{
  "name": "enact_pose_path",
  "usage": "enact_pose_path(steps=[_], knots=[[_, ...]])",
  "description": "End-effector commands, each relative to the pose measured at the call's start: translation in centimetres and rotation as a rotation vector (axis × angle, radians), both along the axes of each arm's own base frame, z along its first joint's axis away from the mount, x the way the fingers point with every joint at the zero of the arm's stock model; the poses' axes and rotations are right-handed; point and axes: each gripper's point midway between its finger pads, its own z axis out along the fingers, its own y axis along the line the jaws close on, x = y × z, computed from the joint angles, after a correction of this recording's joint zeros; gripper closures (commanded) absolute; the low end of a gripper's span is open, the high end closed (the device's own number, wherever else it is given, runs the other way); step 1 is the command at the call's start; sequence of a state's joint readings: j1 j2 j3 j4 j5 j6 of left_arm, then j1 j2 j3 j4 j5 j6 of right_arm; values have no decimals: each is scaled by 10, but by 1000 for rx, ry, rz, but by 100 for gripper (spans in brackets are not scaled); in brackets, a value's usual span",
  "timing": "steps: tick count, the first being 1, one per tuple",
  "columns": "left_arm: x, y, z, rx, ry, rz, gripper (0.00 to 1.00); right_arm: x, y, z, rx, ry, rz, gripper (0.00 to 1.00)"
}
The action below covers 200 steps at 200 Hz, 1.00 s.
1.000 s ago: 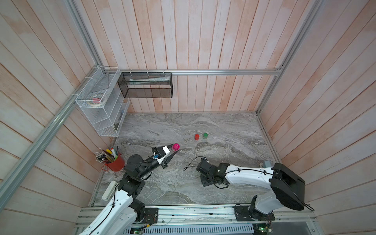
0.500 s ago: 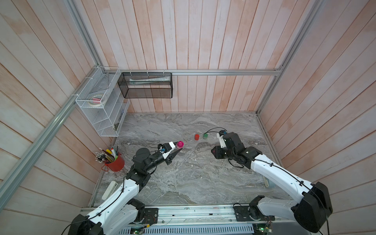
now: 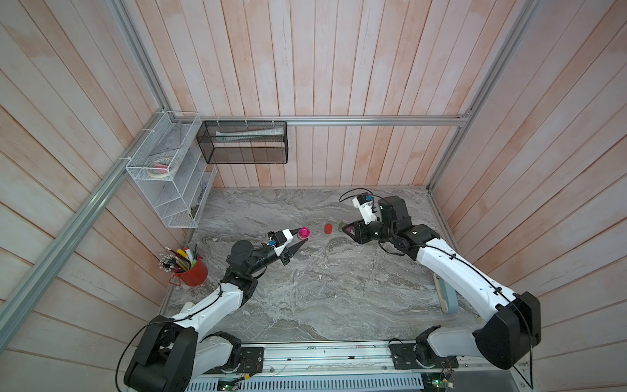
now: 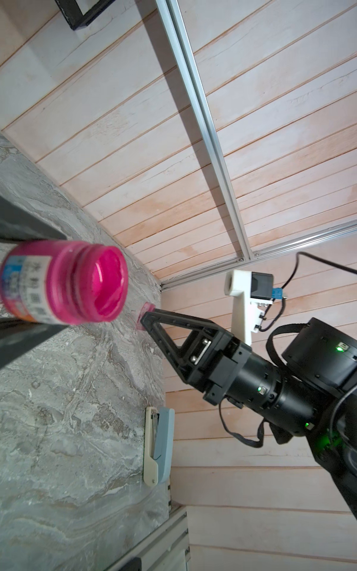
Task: Close the paint jar lid
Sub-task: Pick up the lid from the center of the board, then close the lid on the paint jar.
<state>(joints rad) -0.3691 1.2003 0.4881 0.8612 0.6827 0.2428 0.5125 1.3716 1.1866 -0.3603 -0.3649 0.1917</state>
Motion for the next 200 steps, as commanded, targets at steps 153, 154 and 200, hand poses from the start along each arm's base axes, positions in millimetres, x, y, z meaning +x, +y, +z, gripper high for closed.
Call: enact_pose_path(steps=[153, 154, 200], knots=[[18, -18, -21, 117, 68, 22, 62, -47, 89, 52, 96, -125, 379, 67], [18, -18, -22, 118, 69, 22, 62, -47, 89, 51, 96, -124, 378, 67], [18, -18, -20, 117, 62, 24, 62, -50, 98, 49, 94, -116, 395, 67]])
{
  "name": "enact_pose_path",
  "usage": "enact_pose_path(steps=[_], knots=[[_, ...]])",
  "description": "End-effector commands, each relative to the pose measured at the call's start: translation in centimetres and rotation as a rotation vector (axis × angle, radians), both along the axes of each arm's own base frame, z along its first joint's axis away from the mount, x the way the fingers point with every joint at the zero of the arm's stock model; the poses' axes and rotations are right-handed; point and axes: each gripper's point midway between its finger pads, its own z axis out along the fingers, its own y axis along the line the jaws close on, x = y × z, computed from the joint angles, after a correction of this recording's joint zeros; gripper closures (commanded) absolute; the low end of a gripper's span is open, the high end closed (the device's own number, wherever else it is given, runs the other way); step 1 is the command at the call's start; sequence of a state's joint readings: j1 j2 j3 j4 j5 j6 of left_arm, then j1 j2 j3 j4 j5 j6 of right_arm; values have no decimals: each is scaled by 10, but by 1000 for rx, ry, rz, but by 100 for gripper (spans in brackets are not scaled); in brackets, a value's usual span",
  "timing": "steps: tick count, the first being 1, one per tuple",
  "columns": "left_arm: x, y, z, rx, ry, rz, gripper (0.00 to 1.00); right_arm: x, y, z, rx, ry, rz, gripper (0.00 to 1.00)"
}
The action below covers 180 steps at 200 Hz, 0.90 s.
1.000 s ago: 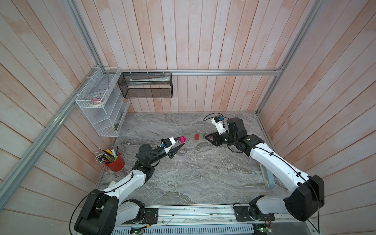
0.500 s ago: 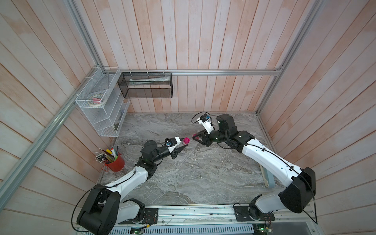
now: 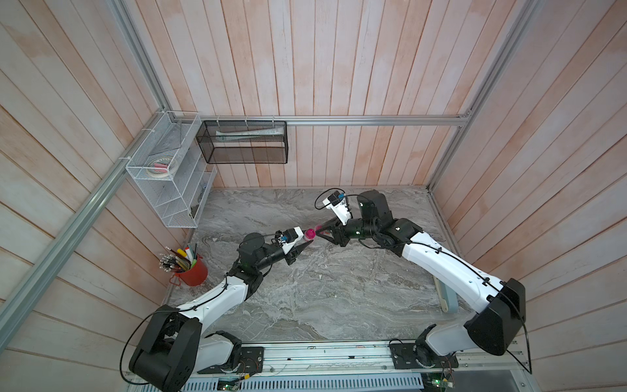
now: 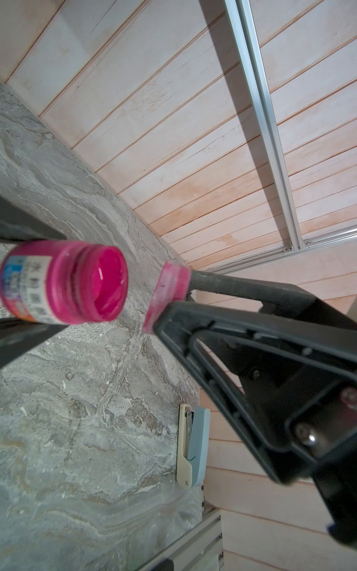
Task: Close the paint jar lid
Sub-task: Close the lid on the paint jar.
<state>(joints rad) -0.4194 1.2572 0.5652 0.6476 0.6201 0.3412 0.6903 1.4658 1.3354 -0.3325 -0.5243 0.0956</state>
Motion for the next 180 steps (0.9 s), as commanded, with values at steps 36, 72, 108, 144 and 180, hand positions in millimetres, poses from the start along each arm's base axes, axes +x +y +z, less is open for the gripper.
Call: enact_pose_path(steps=[36, 72, 108, 144, 180], knots=[[3, -2, 13, -2, -37, 6, 62, -3, 15, 5, 4, -15, 46, 67], [3, -2, 11, 2, -35, 5, 62, -2, 18, 0, -6, -6, 48, 68], [3, -2, 10, 3, -33, 4, 62, -2, 20, -2, -9, -2, 60, 68], [3, -3, 9, 7, -32, 2, 62, -4, 23, -3, -13, 0, 78, 68], [2, -4, 9, 11, -37, -7, 62, -8, 27, -7, -24, 13, 101, 68]])
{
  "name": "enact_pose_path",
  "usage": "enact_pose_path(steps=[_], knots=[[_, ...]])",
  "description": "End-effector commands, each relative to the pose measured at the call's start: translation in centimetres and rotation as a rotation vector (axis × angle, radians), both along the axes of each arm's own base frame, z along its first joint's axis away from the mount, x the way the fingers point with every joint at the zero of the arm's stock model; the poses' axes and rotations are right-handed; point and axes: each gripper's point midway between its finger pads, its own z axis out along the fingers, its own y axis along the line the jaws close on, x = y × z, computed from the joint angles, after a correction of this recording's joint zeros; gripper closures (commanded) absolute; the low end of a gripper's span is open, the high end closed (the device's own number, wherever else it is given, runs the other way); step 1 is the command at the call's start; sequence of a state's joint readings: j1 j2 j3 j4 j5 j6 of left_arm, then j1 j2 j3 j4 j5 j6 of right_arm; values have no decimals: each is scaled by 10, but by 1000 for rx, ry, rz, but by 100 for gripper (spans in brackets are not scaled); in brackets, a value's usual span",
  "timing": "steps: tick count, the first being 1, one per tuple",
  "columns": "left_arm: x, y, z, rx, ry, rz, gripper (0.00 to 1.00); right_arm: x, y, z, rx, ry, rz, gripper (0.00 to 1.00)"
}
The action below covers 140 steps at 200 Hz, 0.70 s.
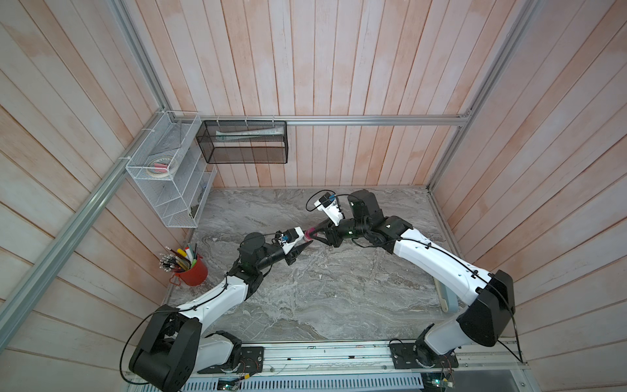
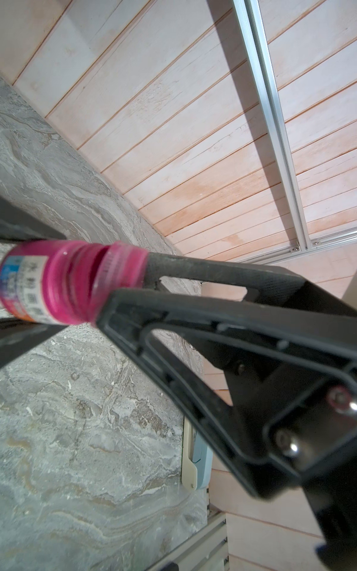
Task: Close the paint jar lid
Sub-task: Close the lid on the paint jar.
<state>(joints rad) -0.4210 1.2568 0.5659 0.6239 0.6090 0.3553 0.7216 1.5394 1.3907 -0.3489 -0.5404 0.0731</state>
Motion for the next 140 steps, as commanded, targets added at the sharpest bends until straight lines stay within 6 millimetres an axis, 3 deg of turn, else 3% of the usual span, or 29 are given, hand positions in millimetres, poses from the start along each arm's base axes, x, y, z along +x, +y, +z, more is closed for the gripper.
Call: enact_pose_path(steps=[1, 140], knots=[[1, -4, 14, -5, -46, -17, 62, -7, 7, 2, -2, 1, 47, 68], [-10, -10, 5, 112, -86, -82, 63, -28, 16, -47, -176, 73, 173, 68]])
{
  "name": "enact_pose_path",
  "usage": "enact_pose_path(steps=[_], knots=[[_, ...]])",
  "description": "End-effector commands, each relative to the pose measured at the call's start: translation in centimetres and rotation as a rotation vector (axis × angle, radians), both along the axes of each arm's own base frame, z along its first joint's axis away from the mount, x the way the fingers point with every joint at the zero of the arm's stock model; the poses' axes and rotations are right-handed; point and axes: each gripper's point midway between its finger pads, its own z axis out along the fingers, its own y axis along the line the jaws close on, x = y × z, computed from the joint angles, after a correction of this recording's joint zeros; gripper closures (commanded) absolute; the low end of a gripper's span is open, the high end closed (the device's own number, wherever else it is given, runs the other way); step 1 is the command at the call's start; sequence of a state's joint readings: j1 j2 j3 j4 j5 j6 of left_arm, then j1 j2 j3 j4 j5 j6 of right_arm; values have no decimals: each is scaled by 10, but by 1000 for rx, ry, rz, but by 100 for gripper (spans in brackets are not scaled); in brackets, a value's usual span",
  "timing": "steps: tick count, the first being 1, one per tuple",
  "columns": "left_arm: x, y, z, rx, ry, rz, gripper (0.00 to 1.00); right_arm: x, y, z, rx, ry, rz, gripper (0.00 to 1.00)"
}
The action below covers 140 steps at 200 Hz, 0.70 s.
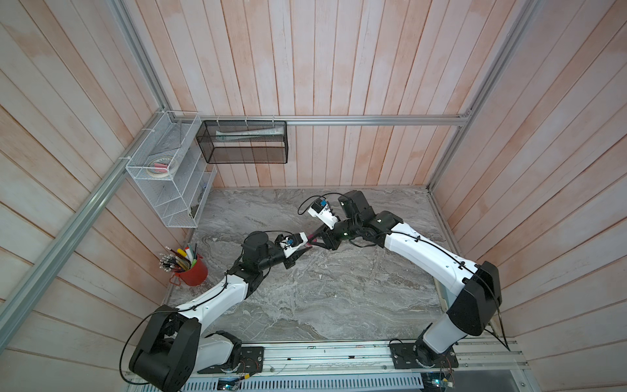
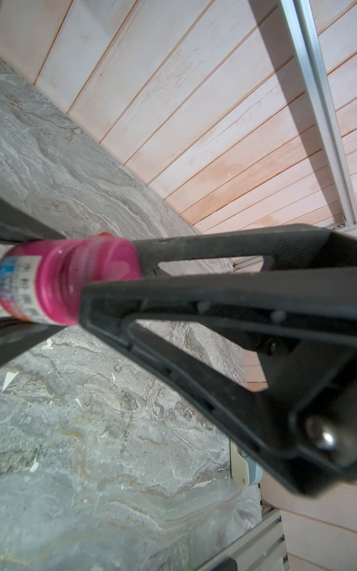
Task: Close the paint jar lid
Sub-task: Close the lid on the paint jar.
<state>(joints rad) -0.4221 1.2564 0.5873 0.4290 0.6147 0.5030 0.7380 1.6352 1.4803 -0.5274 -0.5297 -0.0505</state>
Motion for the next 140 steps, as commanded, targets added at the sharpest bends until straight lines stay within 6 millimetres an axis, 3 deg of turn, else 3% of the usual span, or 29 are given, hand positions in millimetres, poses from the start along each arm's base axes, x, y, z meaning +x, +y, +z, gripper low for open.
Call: enact_pose_path(steps=[1, 87, 140], knots=[[-6, -11, 37, -35, -113, -65, 63, -24, 12, -13, -29, 50, 96, 69], [-18, -14, 39, -8, -126, -133, 63, -41, 23, -46, -133, 96, 178, 69], [-15, -9, 42, -12, -139, -108, 64, -37, 16, -46, -134, 64, 144, 70]])
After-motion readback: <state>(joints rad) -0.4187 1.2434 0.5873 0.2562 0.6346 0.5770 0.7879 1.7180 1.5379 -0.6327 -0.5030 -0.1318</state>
